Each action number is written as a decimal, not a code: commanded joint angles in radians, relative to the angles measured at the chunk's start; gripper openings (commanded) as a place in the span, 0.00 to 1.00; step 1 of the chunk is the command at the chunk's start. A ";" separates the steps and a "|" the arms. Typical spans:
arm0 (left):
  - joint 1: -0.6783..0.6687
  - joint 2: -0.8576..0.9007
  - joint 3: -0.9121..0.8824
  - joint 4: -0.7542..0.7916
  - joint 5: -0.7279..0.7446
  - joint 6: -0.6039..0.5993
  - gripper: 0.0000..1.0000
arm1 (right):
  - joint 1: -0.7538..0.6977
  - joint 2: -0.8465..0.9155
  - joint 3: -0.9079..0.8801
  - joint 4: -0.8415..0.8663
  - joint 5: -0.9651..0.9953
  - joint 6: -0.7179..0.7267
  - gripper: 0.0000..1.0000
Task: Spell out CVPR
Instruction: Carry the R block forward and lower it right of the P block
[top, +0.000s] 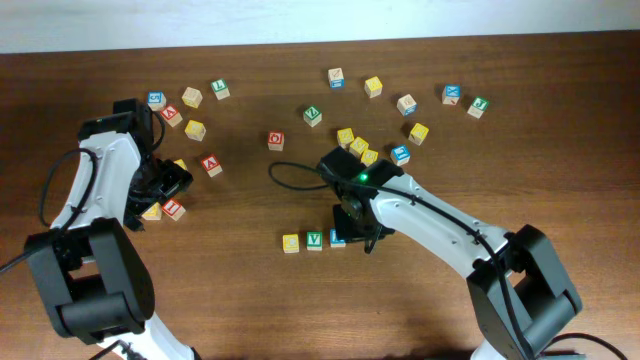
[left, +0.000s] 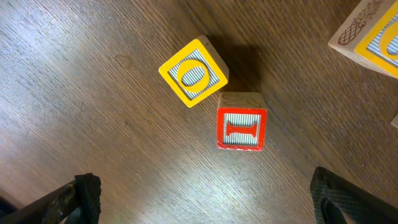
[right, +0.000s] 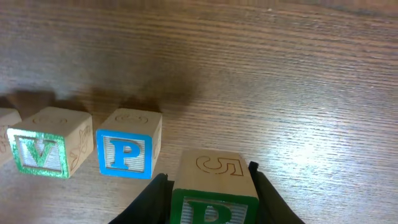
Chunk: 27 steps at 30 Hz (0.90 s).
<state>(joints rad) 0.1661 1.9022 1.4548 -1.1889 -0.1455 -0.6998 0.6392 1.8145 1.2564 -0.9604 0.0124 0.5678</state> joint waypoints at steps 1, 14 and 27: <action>0.007 0.007 -0.002 -0.001 -0.004 -0.003 0.99 | -0.005 0.036 -0.014 0.034 0.026 0.016 0.28; 0.007 0.007 -0.002 -0.001 -0.003 -0.003 0.99 | -0.011 0.059 -0.085 0.142 0.017 -0.003 0.27; 0.007 0.007 -0.002 -0.001 -0.004 -0.003 0.99 | -0.011 0.059 -0.089 0.146 -0.013 -0.021 0.27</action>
<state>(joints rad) 0.1661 1.9022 1.4548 -1.1889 -0.1455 -0.6998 0.6334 1.8694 1.1767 -0.8143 0.0059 0.5488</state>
